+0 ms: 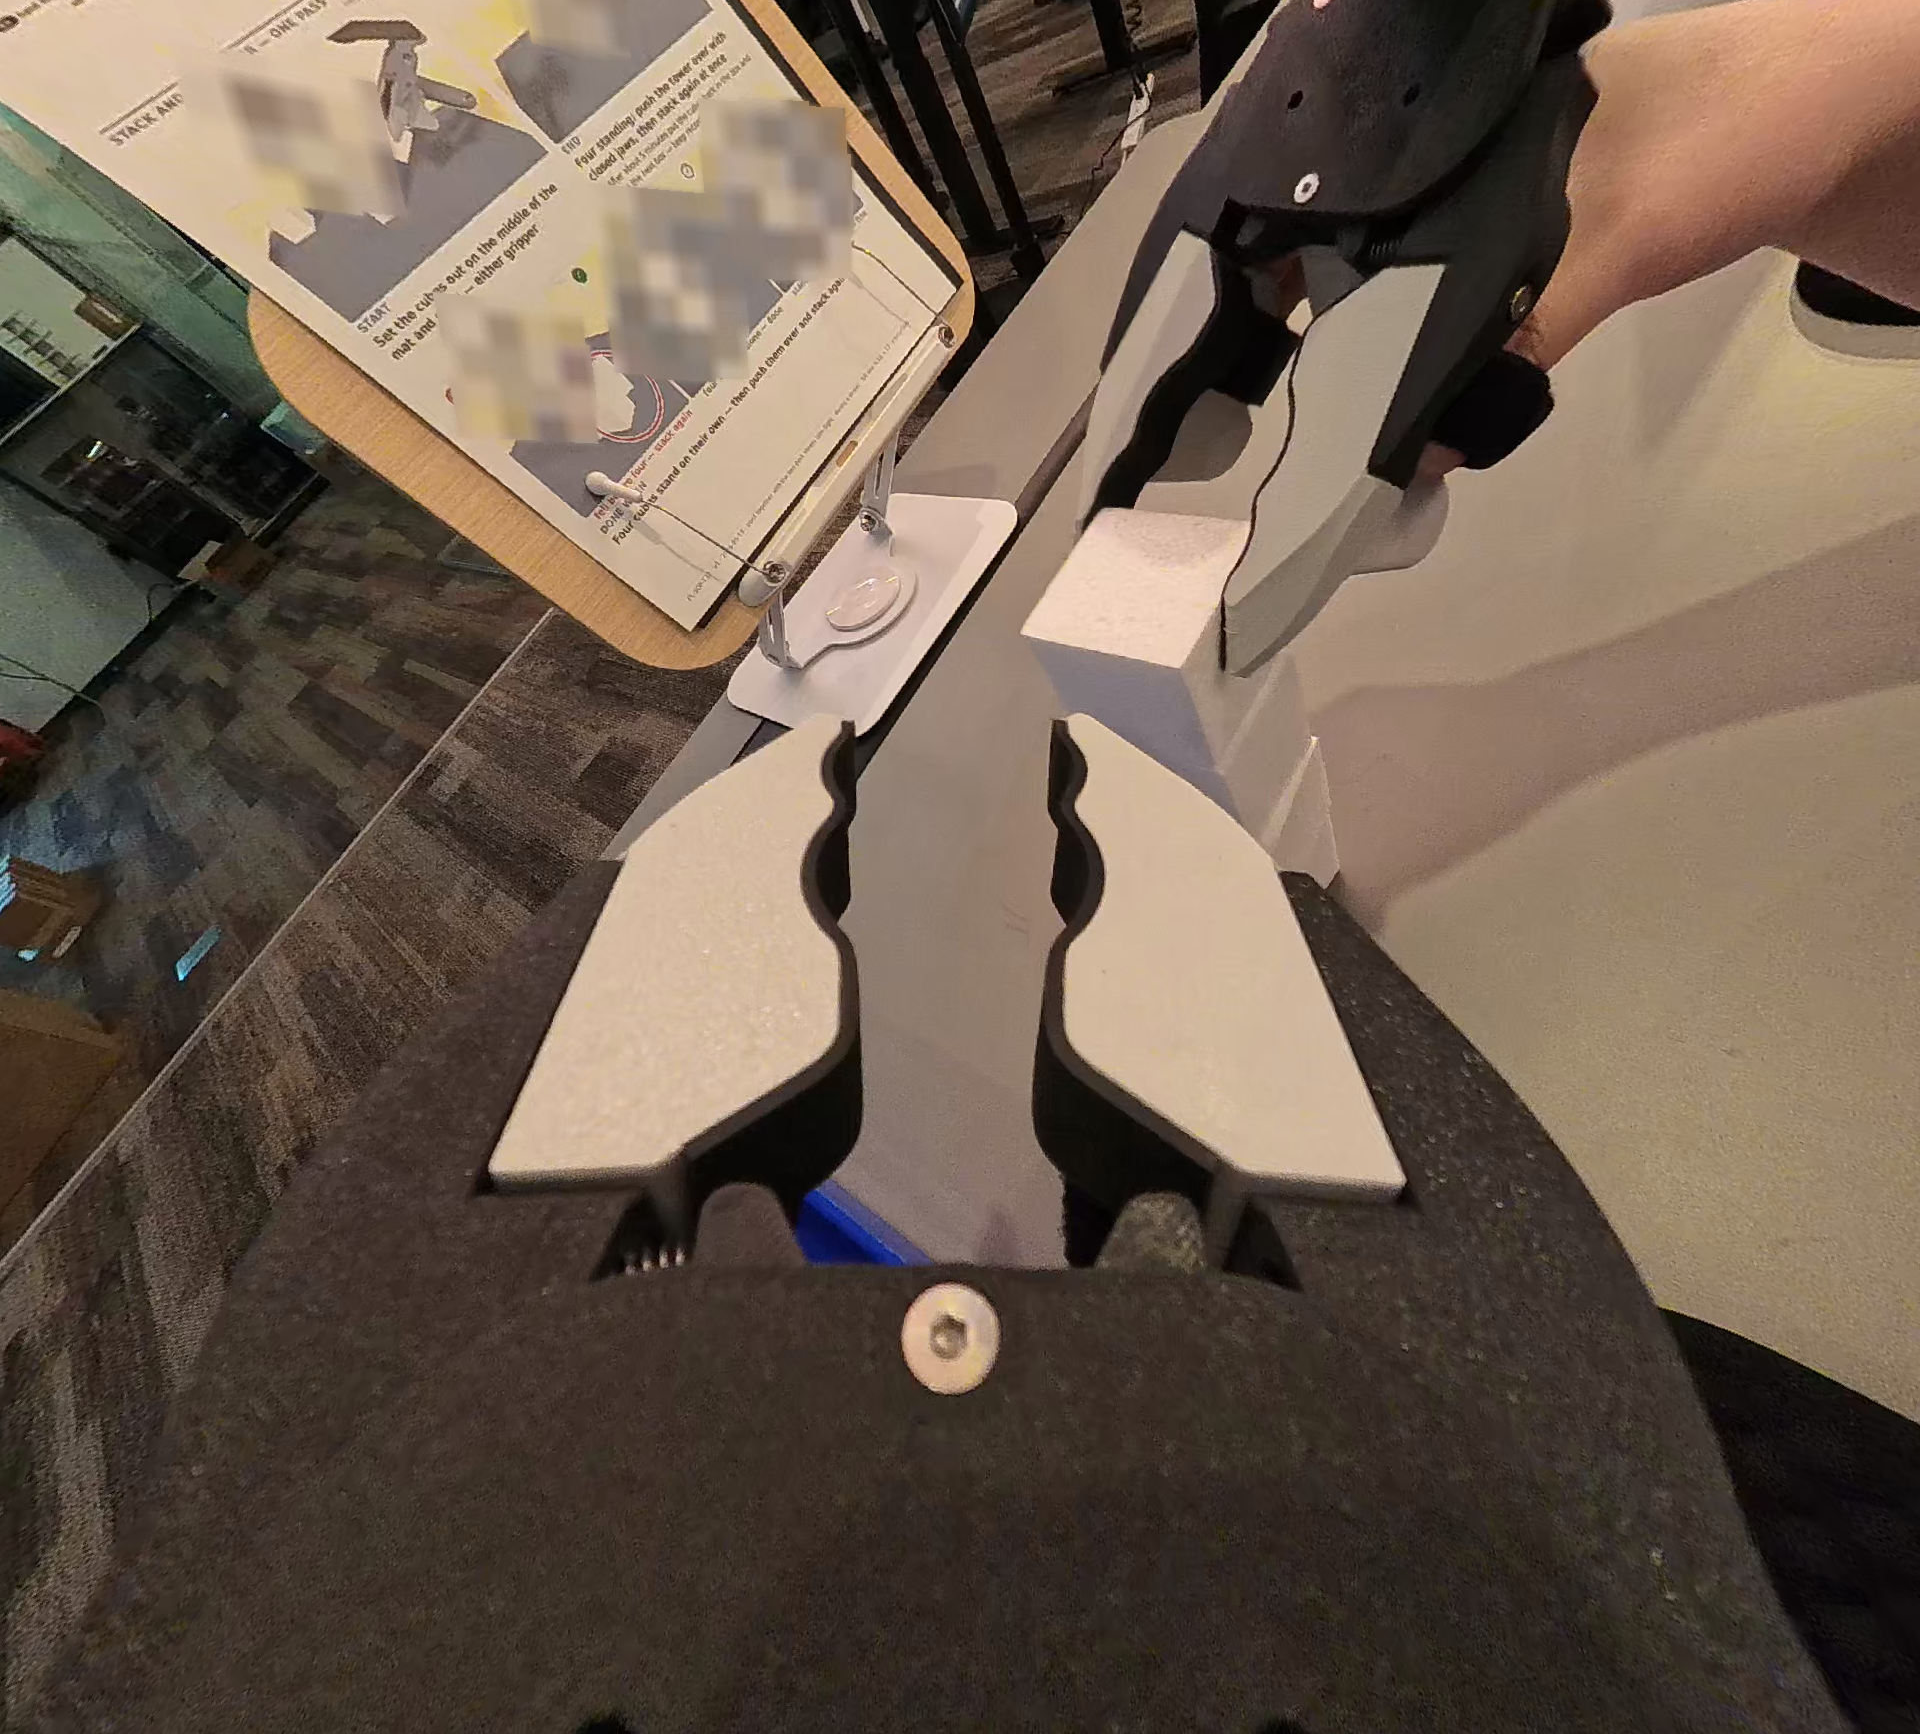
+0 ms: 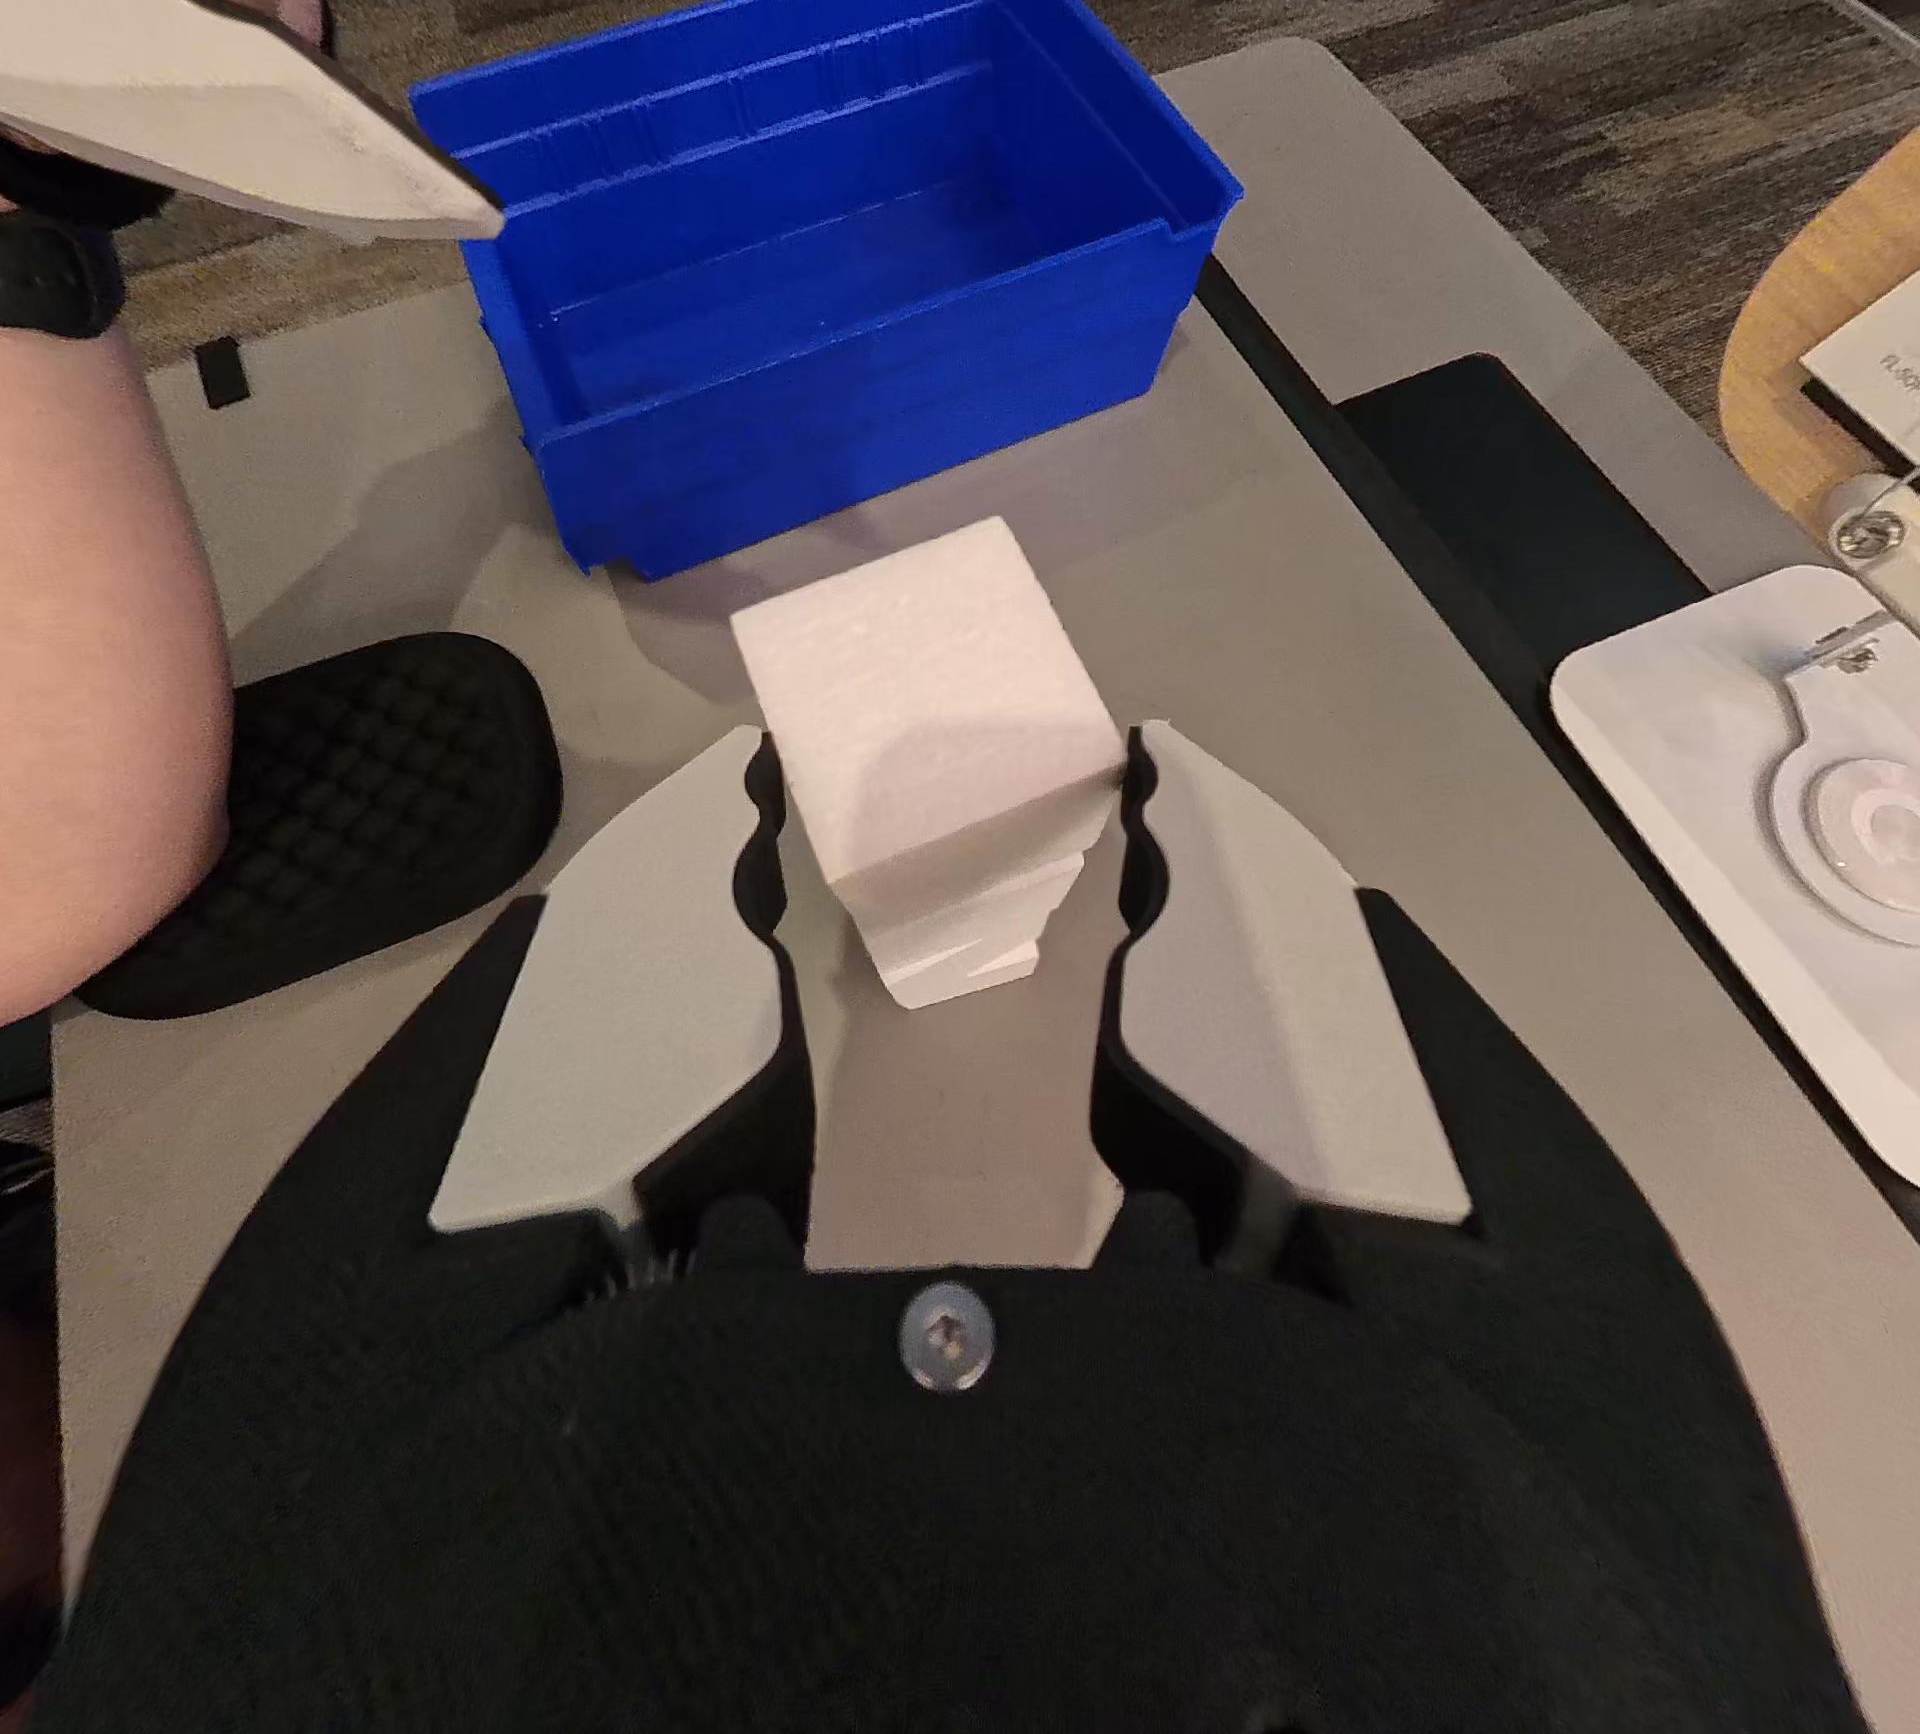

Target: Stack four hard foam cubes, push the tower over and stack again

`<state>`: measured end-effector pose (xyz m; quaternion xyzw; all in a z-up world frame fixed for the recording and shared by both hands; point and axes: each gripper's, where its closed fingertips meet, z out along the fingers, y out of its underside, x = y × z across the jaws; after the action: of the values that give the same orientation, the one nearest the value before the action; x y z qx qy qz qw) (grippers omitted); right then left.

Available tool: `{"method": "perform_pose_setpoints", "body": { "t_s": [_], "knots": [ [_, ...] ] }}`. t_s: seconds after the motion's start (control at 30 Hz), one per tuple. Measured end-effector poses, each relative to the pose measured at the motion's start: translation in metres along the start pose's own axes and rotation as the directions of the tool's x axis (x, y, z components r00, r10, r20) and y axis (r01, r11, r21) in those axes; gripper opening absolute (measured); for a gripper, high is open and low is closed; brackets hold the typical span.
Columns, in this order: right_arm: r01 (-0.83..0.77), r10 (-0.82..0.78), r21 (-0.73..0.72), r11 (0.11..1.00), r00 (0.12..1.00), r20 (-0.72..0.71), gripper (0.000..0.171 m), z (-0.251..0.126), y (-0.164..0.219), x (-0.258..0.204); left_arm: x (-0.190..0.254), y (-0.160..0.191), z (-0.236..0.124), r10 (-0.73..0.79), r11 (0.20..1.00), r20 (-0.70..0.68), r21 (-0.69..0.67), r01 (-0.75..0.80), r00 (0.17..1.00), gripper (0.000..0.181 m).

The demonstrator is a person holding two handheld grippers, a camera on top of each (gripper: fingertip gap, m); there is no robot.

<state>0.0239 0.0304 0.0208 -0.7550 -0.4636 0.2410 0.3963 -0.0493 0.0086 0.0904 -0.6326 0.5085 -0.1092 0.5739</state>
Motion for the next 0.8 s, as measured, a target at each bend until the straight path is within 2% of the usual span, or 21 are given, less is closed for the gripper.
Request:
{"method": "perform_pose_setpoints", "body": {
  "t_s": [0.3, 0.47, 0.67, 0.8],
  "knots": [
    [-0.020, 0.020, -0.002, 1.000, 1.000, 0.010, 0.064, 0.004, 0.004, 0.002, 0.000, 0.000, 0.000, -0.002, 1.000, -0.003, -0.001, 0.002, 1.000, 0.035],
    [0.054, -0.053, 0.038, 0.998, 0.998, -0.014, 0.076, -0.004, 0.002, 0.001, -0.001, 0.003, 0.002, -0.010, 1.000, 0.001, -0.010, 0.010, 1.000, 0.037],
    [0.063, -0.059, 0.204, 0.977, 0.998, -0.027, 0.085, -0.057, 0.011, 0.012, -0.007, 0.011, 0.004, -0.038, 0.998, 0.029, -0.049, 0.039, 0.999, 0.038],
    [0.052, -0.031, 0.260, 0.964, 0.996, -0.084, 0.087, -0.100, 0.043, 0.054, -0.017, 0.038, 0.012, -0.066, 0.978, 0.075, -0.194, 0.079, 0.995, 0.033]
  ]
}}
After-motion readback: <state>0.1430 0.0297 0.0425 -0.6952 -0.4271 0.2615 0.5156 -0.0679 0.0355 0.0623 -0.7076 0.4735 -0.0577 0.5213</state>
